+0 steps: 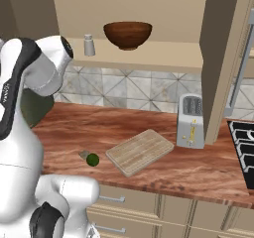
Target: Open the cabinet. Place the bowl and condiment on the counter. Then place the lime and garlic on the cutting board.
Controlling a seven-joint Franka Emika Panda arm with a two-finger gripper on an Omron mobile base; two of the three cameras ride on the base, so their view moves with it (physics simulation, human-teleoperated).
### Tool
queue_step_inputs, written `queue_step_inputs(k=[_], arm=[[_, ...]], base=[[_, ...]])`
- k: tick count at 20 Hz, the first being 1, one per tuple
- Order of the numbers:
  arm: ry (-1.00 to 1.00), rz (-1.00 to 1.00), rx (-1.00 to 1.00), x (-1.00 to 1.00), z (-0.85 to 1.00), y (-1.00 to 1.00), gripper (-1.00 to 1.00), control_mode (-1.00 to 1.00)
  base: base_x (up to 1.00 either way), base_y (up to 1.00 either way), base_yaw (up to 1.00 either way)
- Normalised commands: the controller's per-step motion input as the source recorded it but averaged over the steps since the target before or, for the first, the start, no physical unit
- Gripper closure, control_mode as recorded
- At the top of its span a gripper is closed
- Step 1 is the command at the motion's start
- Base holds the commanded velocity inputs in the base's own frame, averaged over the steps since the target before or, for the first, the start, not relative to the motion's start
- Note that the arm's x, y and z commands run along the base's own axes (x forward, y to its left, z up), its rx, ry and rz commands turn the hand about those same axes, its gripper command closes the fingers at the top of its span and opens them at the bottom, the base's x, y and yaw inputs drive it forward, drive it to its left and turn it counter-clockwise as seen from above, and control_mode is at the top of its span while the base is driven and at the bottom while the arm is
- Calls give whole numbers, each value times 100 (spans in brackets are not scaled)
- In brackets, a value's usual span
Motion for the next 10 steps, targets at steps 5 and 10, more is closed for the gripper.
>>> queue_step_inputs(k=[5,10], arm=[[-10,-6,-22,-4,-16,63,-100,-100],[-15,-20,-3,0,-6,-65,-100,-100]], base=[[0,0,0],[0,0,0]])
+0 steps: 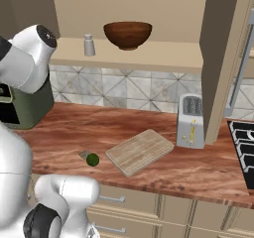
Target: Open the cabinet. Place the bowl and condiment on the counter. Then place the lime and garlic on the cutting board.
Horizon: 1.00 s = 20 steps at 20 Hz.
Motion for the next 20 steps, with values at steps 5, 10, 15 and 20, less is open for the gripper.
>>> queue_step_inputs(k=[5,10,15,20], arm=[[-29,-10,-6,3,-2,-100,-100,-100],[-31,-18,-24,28,3,-79,-100,-100],[-20,-29,-24,81,27,-54,-100,-100],[-5,-30,-18,92,16,-41,-100,-100]], base=[[0,0,0],[0,0,0],[0,0,0],[0,0,0]])
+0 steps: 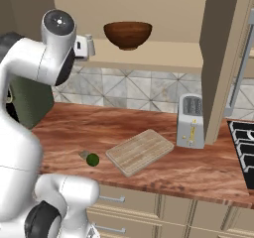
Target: Open the cabinet. Place the bowl and condiment on the counter. Then place the lime and garlic on the cutting board.
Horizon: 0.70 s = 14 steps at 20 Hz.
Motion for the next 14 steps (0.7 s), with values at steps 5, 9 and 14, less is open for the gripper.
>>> queue_step_inputs(k=[5,9,14], arm=[[0,-26,-10,94,-9,-5,-100,-100],[0,-25,-11,100,-18,1,-100,-100],[0,-21,-5,86,-14,1,-100,-100]], base=[[0,0,0],[0,0,0],[0,0,0]])
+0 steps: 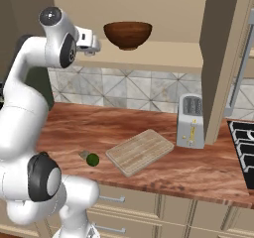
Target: Open the cabinet. Place the bowl and condiment on the counter. Then place the lime and garlic on the cutting board.
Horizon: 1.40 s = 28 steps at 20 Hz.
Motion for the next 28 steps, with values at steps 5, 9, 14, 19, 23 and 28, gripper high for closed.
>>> queue_step_inputs(k=[5,9,14,19,23,28], arm=[[0,-17,0,75,0,0,-100,-100],[0,-15,0,69,0,2,-100,-100],[0,-11,0,52,-11,0,-100,-100],[0,-7,0,39,-12,0,-100,-100],[0,-4,0,18,-9,0,100,-100],[0,-1,0,-8,-8,0,100,-100]], base=[[0,0,0],[0,0,0],[0,0,0],[0,0,0],[0,0,0],[0,0,0]])
